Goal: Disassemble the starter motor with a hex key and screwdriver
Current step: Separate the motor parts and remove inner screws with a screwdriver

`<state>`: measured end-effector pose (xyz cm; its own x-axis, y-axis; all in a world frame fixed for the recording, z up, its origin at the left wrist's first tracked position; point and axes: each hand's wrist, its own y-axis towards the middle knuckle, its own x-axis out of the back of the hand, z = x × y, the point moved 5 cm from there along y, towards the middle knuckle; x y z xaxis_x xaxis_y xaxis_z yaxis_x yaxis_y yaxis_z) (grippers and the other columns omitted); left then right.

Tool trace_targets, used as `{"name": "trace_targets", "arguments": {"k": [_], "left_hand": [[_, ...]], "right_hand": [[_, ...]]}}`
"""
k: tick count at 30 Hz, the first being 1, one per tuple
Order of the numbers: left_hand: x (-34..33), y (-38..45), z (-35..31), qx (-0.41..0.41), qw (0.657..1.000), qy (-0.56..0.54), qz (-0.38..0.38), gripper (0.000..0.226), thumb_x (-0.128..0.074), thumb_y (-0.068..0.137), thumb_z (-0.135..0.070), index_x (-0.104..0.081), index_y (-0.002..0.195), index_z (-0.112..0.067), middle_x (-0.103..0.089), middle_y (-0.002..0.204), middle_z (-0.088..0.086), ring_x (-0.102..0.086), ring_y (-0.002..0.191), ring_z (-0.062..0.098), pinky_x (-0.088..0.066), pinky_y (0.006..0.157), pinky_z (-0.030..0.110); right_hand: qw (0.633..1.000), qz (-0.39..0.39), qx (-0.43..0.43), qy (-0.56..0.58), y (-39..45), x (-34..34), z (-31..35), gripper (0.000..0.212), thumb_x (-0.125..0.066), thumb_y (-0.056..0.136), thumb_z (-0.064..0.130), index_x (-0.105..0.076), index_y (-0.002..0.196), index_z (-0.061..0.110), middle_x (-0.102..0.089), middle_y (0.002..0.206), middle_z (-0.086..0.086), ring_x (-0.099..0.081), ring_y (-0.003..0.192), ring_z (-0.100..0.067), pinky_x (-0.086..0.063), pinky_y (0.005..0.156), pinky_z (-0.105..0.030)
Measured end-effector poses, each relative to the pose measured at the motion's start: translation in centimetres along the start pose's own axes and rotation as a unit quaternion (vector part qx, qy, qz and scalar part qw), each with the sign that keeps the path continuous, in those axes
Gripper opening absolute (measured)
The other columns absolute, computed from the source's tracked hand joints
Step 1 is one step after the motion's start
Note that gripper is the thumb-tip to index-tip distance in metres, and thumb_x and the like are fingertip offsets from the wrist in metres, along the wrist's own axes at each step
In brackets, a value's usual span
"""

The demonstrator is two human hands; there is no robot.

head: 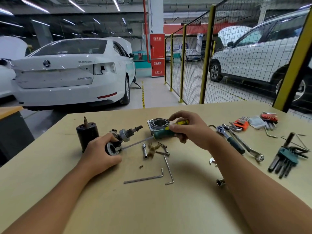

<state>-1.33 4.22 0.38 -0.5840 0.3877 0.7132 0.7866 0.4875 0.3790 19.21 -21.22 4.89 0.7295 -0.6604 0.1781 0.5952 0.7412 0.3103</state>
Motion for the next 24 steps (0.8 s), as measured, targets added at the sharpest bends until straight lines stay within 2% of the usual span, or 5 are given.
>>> {"name": "trace_targets", "arguments": {"k": [3, 7, 13, 17, 24], "left_hand": [[0.0, 0.0, 0.1, -0.001, 1.000, 0.002, -0.001, 0.040, -0.086, 0.064, -0.020, -0.063, 0.092, -0.037, -0.064, 0.098, -0.010, -0.060, 0.086, 0.008, -0.049, 0.070, 0.026], [0.0, 0.1, 0.2, 0.000, 1.000, -0.003, -0.002, 0.041, -0.086, 0.064, -0.020, -0.063, 0.093, -0.037, -0.064, 0.098, -0.009, -0.061, 0.086, 0.010, -0.051, 0.071, 0.028], [-0.1, 0.0, 0.4, -0.002, 1.000, -0.003, -0.011, 0.040, -0.086, 0.065, -0.021, -0.064, 0.093, -0.040, -0.064, 0.098, -0.010, -0.061, 0.086, 0.008, -0.049, 0.070, 0.027], [0.0, 0.0, 0.3, -0.003, 1.000, 0.003, -0.012, 0.040, -0.085, 0.066, -0.023, -0.063, 0.094, -0.041, -0.064, 0.099, -0.009, -0.061, 0.088, 0.008, -0.049, 0.071, 0.027], [0.5, -0.1, -0.1, -0.002, 0.999, -0.005, 0.032, 0.050, -0.090, 0.057, -0.041, -0.063, 0.098, -0.051, -0.065, 0.104, -0.015, -0.062, 0.091, -0.001, -0.048, 0.074, 0.019]], "right_hand": [[0.999, 0.032, 0.005, 0.014, -0.1, -0.1, -0.1, 0.037, -0.085, 0.074, 0.015, -0.073, 0.108, 0.022, -0.069, 0.104, -0.015, -0.068, 0.082, -0.029, -0.057, 0.069, -0.041], [0.997, 0.009, -0.057, -0.053, -0.2, -0.1, -0.5, 0.031, -0.068, 0.093, 0.045, -0.070, 0.104, 0.016, -0.069, 0.080, -0.018, -0.059, 0.054, -0.027, -0.049, 0.050, -0.036], [0.998, 0.035, -0.019, -0.056, -0.5, 0.2, 0.4, 0.031, -0.084, 0.079, 0.006, -0.072, 0.107, 0.011, -0.067, 0.096, -0.017, -0.064, 0.071, -0.025, -0.057, 0.067, -0.043], [0.990, 0.044, -0.054, -0.122, -0.6, 0.0, -0.4, 0.028, -0.078, 0.087, 0.033, -0.071, 0.105, 0.013, -0.070, 0.079, -0.016, -0.056, 0.055, -0.023, -0.047, 0.049, -0.034], [0.997, 0.011, -0.017, -0.081, -0.3, 1.9, 0.1, 0.025, -0.087, 0.071, 0.024, -0.077, 0.093, 0.019, -0.068, 0.086, -0.020, -0.057, 0.062, -0.025, -0.053, 0.059, -0.035]]}}
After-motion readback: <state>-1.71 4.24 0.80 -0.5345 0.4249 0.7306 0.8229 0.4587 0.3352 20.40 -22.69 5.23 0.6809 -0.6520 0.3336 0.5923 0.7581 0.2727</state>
